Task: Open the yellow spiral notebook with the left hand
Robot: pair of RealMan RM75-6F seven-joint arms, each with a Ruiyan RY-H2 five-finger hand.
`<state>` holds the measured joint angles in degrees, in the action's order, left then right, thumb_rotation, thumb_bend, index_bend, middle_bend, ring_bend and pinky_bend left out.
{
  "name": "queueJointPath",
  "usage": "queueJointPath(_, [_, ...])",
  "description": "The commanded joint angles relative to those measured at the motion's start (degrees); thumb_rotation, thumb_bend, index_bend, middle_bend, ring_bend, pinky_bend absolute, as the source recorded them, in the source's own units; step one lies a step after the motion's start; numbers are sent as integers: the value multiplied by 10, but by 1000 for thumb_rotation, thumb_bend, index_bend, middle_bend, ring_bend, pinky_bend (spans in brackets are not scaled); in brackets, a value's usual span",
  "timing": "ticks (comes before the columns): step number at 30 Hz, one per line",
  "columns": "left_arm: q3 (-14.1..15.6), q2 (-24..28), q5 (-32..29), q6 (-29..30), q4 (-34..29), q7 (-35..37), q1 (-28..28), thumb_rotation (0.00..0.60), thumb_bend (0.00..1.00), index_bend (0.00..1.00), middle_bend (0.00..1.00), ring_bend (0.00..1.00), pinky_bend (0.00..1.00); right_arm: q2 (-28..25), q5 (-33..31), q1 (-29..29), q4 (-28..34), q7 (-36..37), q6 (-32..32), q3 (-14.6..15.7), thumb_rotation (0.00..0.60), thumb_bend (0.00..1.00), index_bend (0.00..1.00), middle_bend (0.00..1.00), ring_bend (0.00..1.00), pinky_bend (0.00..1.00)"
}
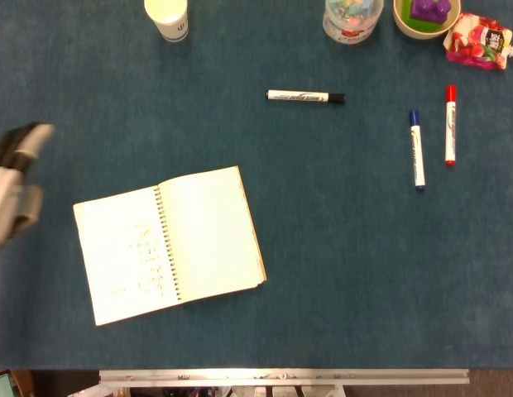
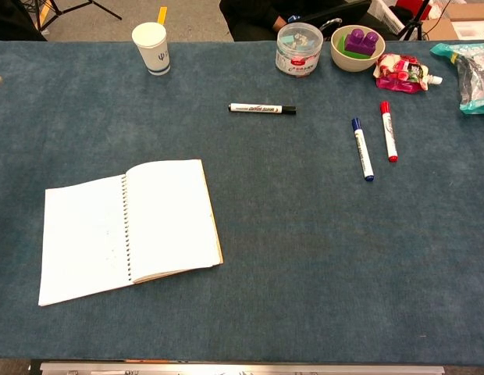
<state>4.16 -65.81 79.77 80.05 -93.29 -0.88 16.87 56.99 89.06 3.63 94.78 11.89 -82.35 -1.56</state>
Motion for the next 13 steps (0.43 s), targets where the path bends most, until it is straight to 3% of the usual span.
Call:
queueJointPath(1, [0,11,-5,32,23,28,-35,600,549,0,57,76,192,0,-1,5,6,-8,6,0,600,394,363,323,222,292])
queueJointPath(13, [-3,8,27,114,36,46,-102,600,537,0,57,75,187,-3,5,10,37,-39,5,0,600,395,363,323,222,292])
